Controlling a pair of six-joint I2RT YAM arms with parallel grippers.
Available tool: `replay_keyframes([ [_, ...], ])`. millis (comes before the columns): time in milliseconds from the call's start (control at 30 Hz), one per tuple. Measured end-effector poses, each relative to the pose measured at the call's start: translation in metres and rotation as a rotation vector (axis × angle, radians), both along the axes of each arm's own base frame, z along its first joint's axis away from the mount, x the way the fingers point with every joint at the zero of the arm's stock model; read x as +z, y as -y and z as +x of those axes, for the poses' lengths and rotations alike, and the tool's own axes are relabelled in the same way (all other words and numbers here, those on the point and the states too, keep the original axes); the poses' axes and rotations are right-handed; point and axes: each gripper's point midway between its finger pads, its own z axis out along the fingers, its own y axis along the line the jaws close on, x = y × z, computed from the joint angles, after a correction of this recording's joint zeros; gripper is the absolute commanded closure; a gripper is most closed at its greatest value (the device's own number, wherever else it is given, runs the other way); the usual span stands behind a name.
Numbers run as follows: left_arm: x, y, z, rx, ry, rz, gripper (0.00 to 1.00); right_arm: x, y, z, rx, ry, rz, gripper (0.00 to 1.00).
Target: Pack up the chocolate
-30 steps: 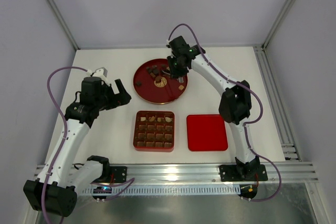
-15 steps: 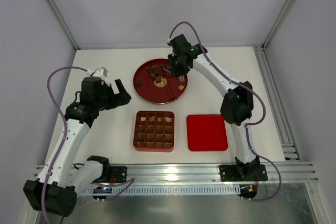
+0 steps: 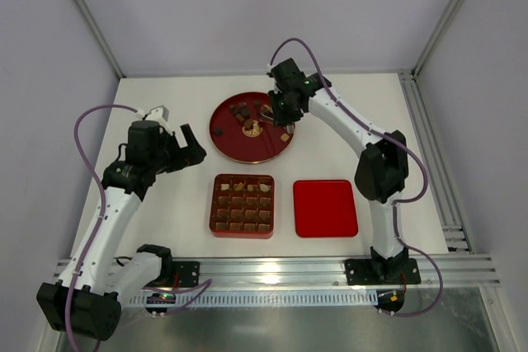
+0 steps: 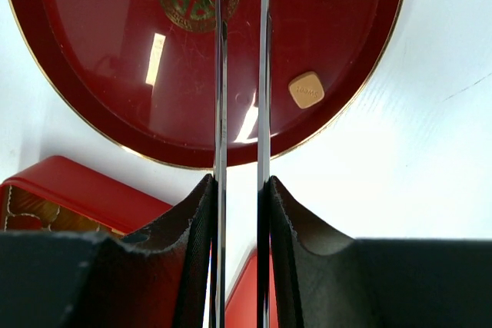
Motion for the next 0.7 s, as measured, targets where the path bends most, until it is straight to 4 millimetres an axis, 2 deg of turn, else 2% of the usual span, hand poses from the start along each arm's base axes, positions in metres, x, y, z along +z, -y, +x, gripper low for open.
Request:
replay_keyframes([
  [267, 0.000, 0.000, 0.000, 0.000, 0.000, -0.001, 0.00, 0.003, 0.003, -0.021, 0.017, -0.006, -0.005, 0.71],
  [700, 0.000, 0.001, 0.000, -0.003, 0.000, -0.002, 0.00, 0.048, -0.001, -0.062, 0.067, 0.063, 0.047, 0.72],
])
